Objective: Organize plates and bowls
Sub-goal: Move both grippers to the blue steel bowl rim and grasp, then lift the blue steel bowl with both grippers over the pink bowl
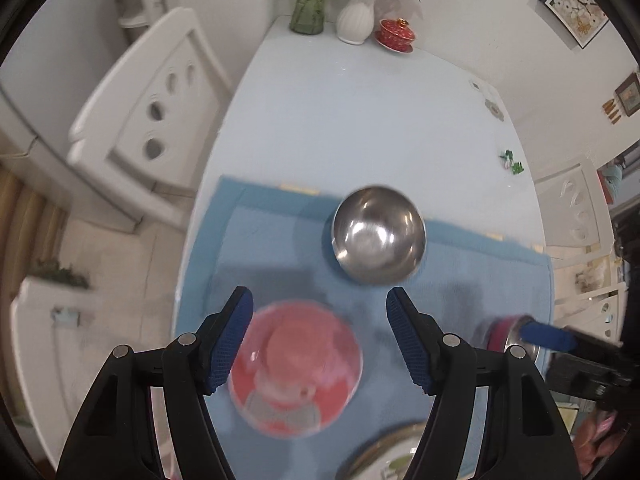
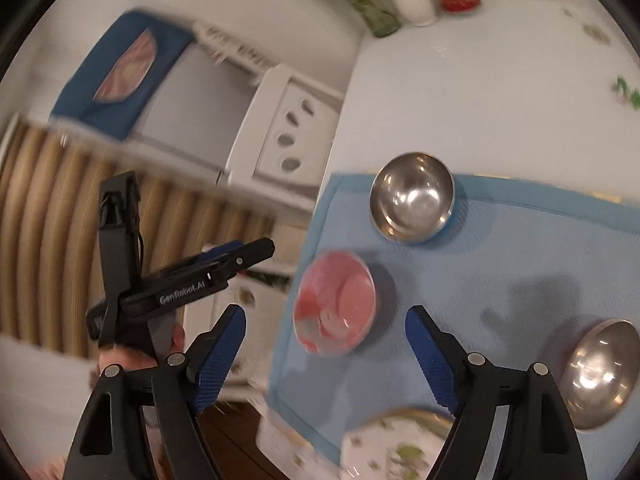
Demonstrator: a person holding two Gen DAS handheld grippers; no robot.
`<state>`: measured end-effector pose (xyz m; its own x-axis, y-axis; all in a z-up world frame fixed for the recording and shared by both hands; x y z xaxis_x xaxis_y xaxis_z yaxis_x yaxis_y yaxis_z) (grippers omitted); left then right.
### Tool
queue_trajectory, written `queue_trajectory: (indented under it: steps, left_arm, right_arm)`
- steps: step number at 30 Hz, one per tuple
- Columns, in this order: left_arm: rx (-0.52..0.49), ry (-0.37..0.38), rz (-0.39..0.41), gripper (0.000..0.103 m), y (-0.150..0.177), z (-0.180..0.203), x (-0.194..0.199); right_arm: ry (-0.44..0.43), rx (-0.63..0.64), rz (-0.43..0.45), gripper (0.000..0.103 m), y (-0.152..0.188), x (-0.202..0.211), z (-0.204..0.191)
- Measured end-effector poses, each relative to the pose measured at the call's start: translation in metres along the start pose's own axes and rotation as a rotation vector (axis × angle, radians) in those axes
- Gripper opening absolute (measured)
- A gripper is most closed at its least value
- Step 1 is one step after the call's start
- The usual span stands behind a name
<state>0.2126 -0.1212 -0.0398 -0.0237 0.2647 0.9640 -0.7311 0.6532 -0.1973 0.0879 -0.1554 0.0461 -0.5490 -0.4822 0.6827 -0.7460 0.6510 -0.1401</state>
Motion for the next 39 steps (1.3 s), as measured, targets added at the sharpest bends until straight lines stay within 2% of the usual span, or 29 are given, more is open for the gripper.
queue_trajectory:
  steps: [4,6,9,12,15,19,20,21,23,25,27,29,33,34,39]
  left_arm:
    - [0.006,0.03,-0.051,0.068,-0.017,0.002,-0.042]
    - [0.013,0.038,-0.092,0.068,-0.019,0.005,-0.065]
    - [0.028,0.05,-0.126,0.068,-0.02,0.007,-0.099]
    - [0.044,0.056,-0.131,0.068,-0.023,0.007,-0.117]
    - [0.058,0.082,-0.114,0.068,-0.027,0.009,-0.127]
    - [0.048,0.061,-0.12,0.065,-0.028,0.005,-0.14]
    - [0.048,0.062,-0.121,0.063,-0.028,0.005,-0.142]
    - [0.051,0.077,-0.119,0.055,-0.029,0.006,-0.144]
    - [0.05,0.091,-0.113,0.051,-0.03,0.006,-0.145]
    - [0.029,0.068,-0.106,0.047,-0.03,0.005,-0.148]
    - [0.018,0.052,-0.107,0.035,-0.031,0.004,-0.152]
    - [0.016,0.05,-0.105,0.03,-0.031,0.003,-0.154]
    - [-0.004,0.058,-0.105,0.015,-0.032,0.007,-0.158]
    - [0.001,0.07,-0.102,0.014,-0.032,0.008,-0.159]
    - [-0.001,0.062,-0.093,0.012,-0.032,0.01,-0.158]
  right_arm:
    - [0.028,-0.123,0.036,0.08,-0.028,-0.026,0.038]
    - [0.076,-0.158,0.015,0.08,-0.037,-0.047,0.059]
    - [0.088,-0.214,0.001,0.08,-0.041,-0.071,0.084]
    - [0.098,-0.245,0.017,0.079,-0.048,-0.087,0.103]
    - [0.068,-0.254,0.052,0.074,-0.056,-0.101,0.112]
    - [0.07,-0.275,0.06,0.068,-0.057,-0.113,0.125]
    - [0.082,-0.278,0.056,0.067,-0.058,-0.118,0.129]
    - [0.095,-0.279,0.051,0.067,-0.058,-0.122,0.132]
    - [0.11,-0.282,0.047,0.064,-0.059,-0.128,0.138]
    - [0.124,-0.28,0.047,0.063,-0.06,-0.134,0.142]
    - [0.138,-0.275,0.043,0.057,-0.061,-0.139,0.145]
    - [0.152,-0.259,0.042,0.046,-0.064,-0.143,0.144]
    - [0.191,-0.243,0.04,0.033,-0.067,-0.144,0.148]
    - [0.197,-0.242,0.038,0.026,-0.067,-0.144,0.15]
    - [0.184,-0.245,0.031,0.025,-0.066,-0.145,0.151]
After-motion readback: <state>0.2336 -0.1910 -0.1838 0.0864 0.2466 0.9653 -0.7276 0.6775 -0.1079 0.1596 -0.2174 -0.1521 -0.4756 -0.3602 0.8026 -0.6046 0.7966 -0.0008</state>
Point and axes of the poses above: each gripper's, at about its wrist camera, not at the fingertips, and x roughly against the way its jaws point, z to its right, y to its underside, the point moved 10 cm from there along -x, roughly the way its jaws point, and after that the axes turned 6 degrees about -z, right-handed, at the moved point
